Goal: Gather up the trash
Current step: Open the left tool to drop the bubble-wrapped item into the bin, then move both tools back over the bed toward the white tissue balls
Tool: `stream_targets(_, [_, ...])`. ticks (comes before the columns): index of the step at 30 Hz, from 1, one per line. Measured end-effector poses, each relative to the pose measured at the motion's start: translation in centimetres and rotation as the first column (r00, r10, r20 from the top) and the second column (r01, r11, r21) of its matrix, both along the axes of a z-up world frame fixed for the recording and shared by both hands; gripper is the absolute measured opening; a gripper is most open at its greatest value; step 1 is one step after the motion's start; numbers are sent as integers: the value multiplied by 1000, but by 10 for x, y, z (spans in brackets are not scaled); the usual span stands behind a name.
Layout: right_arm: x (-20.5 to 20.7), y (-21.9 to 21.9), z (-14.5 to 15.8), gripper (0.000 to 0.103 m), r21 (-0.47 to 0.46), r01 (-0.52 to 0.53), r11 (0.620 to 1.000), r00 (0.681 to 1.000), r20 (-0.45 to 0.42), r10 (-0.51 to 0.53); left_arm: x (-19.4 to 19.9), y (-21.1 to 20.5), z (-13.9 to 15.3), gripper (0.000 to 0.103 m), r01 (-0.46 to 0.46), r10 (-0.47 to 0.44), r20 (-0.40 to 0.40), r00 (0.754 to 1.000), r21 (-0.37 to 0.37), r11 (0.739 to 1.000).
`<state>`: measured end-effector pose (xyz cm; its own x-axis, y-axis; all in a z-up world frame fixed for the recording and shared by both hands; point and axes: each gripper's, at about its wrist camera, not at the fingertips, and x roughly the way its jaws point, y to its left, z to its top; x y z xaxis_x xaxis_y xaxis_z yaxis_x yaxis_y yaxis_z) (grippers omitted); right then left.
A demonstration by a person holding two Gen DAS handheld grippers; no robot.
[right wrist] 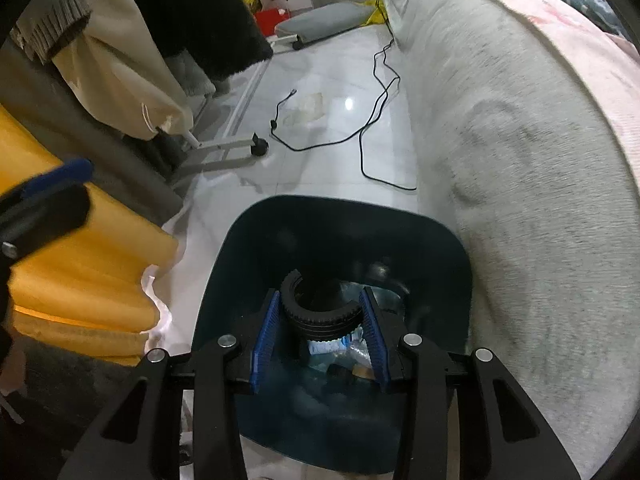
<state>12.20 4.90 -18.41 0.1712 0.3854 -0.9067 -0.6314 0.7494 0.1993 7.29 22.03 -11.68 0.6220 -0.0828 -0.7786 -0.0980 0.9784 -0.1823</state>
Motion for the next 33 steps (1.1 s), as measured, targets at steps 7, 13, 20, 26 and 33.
stream_targets(7, [1, 11, -20, 43, -48, -8, 999, 999, -36, 6, -9, 3, 15, 80, 15, -15, 73, 997, -2, 1000])
stream_targets(13, [-3, 14, -31, 59, -105, -20, 994, 998, -57, 14, -13, 3, 32, 80, 24, -22, 135, 991, -12, 1000])
stream_targets(20, [-1, 7, -17, 61, -89, -20, 996, 999, -41, 16, -14, -6, 54, 80, 35, -36, 220, 975, 11, 999])
stream_targets(26, [3, 1, 4, 63, -17, -36, 999, 999, -27, 35, -10, -18, 72, 80, 38, -45, 285, 957, 29, 999])
stream_targets(33, [10, -9, 47, 67, 113, -77, 991, 996, 53, 72, 4, -32, 92, 80, 33, -41, 340, 940, 28, 999])
